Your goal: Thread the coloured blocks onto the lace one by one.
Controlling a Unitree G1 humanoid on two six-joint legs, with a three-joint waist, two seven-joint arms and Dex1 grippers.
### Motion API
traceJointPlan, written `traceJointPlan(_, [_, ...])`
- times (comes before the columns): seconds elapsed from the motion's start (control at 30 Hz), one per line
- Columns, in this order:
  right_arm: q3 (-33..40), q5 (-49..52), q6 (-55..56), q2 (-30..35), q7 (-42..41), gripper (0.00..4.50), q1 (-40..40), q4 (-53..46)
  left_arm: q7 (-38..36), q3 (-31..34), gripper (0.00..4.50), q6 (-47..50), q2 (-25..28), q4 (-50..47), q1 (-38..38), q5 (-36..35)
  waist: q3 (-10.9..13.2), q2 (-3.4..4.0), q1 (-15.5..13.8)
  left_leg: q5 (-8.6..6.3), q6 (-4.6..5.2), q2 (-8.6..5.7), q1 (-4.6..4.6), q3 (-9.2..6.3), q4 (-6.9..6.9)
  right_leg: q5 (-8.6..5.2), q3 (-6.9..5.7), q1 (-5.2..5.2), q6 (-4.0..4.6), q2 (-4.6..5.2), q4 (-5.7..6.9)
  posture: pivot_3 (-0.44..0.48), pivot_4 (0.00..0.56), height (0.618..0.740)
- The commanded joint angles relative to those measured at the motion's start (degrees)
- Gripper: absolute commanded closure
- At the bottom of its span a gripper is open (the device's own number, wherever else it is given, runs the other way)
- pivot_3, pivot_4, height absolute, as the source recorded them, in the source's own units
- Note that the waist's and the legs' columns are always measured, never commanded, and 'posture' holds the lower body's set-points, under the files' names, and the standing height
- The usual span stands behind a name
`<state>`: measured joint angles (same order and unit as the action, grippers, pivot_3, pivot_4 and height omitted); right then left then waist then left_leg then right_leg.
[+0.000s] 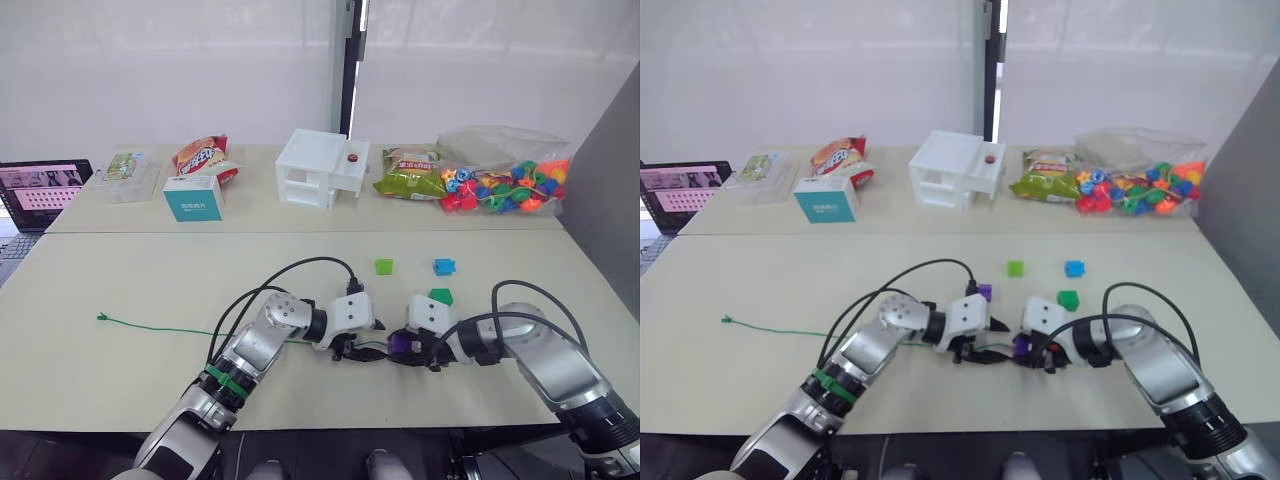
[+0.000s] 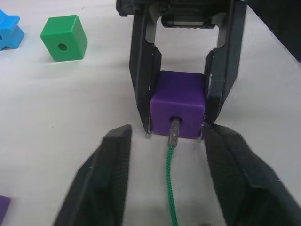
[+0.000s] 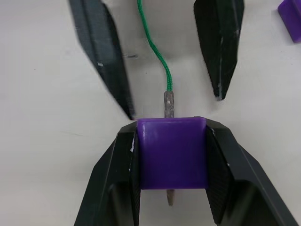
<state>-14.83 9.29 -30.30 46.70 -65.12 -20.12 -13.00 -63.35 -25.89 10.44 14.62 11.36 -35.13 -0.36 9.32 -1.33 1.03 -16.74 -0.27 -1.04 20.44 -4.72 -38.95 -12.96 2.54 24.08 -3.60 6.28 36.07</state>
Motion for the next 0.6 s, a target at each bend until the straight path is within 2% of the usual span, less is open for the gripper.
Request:
traceJointPlan(0.03, [-1.4, 0.1, 1.2, -0.7, -1.0, 3.31, -0.5, -0.1, -0.5, 1.1, 1.59, -0.5, 2.3, -3.4, 0.4, -0.5, 0.0, 0.0, 0.0, 0.0, 0.0, 0.0, 0.0, 0.0, 0.0, 0.0, 0.0, 0.0, 0.0, 0.0, 0.0, 0.0, 0.15, 0.74])
traceJointPlan(0.2, [-1.8, -0.2, 1.4, -1.2, -1.0, 3.31, -0.7, 0.2, -0.4, 0.7, 1.59, -0.4, 4.5, -4.9, 1.7, -0.4, 0.0, 0.0, 0.0, 0.0, 0.0, 0.0, -0.01, 0.0, 0.0, 0.0, 0.0, 0.0, 0.0, 0.0, 0.0, 0.0, 0.15, 0.74])
traceJointPlan(0.4, [-1.9, -0.3, 1.6, -1.5, -1.1, 3.31, -1.0, 0.5, -0.2, 0.6, 1.59, -0.3, 4.4, -4.9, 1.9, -0.6, 0.0, 0.0, 0.0, 0.0, 0.0, 0.0, 0.0, 0.0, -0.01, 0.0, 0.0, 0.0, 0.0, 0.0, 0.0, 0.0, 0.15, 0.74])
traceJointPlan(0.53, [-1.8, -0.3, 1.7, -1.3, -1.3, 3.31, -0.9, 0.5, 0.2, 0.8, 2.74, 0.1, 3.6, -4.3, 1.4, -0.7, 0.0, 0.0, 0.0, 0.0, 0.0, 0.0, 0.0, 0.0, -0.01, 0.0, 0.0, -0.01, 0.0, 0.0, 0.0, 0.0, 0.15, 0.74])
traceJointPlan(0.6, [-1.7, -0.4, 1.8, -1.3, -1.3, 3.31, -0.9, 0.7, 0.0, 0.5, 3.45, 0.0, 3.4, -3.8, 1.2, -0.4, 0.0, 0.0, 0.0, 0.0, 0.0, 0.0, 0.0, 0.0, -0.01, 0.0, 0.0, -0.01, 0.0, 0.0, 0.0, 0.0, 0.15, 0.74])
